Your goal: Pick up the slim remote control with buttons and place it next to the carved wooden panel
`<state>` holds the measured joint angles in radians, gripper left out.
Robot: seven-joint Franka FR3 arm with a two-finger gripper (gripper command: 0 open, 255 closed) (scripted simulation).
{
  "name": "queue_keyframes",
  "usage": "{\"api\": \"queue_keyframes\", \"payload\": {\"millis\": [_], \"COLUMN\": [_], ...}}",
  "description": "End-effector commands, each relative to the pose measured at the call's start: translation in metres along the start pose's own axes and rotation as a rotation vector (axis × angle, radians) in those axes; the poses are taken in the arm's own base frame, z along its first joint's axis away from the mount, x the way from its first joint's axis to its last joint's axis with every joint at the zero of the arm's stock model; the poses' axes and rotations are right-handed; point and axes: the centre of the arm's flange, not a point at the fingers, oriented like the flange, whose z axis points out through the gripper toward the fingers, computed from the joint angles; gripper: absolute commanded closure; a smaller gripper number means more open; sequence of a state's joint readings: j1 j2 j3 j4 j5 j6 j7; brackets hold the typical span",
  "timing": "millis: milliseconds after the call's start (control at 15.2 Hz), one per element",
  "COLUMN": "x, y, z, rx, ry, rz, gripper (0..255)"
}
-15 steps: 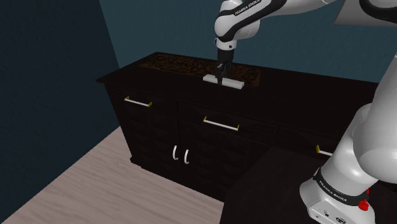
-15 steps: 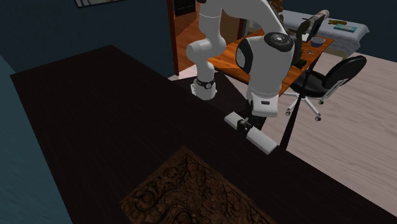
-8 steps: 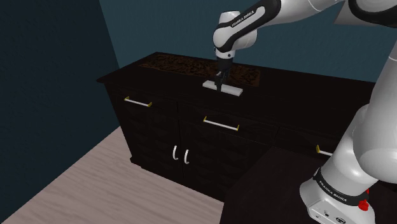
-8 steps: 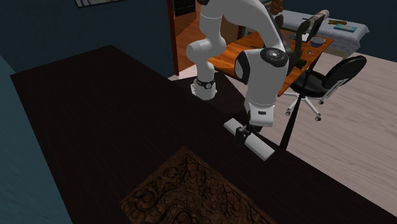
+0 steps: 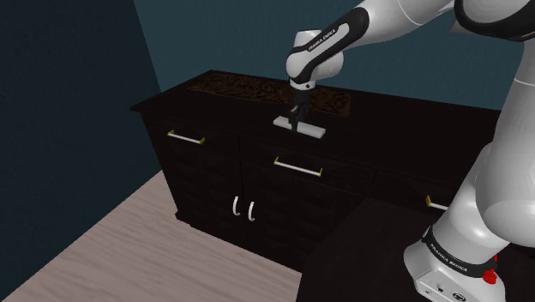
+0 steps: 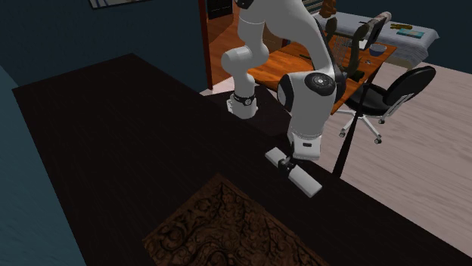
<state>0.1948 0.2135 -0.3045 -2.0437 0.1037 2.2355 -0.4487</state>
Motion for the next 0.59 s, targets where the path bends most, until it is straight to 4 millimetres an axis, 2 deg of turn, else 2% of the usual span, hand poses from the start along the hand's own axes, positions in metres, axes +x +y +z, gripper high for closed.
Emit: {"api": "queue_keyframes", "payload": {"millis": [0, 330, 396, 528], "x": [0.0005, 0.0005, 0.0005, 0.0005], "y": [-0.0001, -0.0001, 0.0, 0.0], "z": [0.0024, 0.0024, 0.0024, 0.0024], "rx": [0.0, 0.0, 0.0, 0.0], "ry": [0.001, 0.001, 0.001, 0.001], "rz": [0.0, 0.0, 0.0, 0.0], "gripper": [255, 255, 0, 0]}}
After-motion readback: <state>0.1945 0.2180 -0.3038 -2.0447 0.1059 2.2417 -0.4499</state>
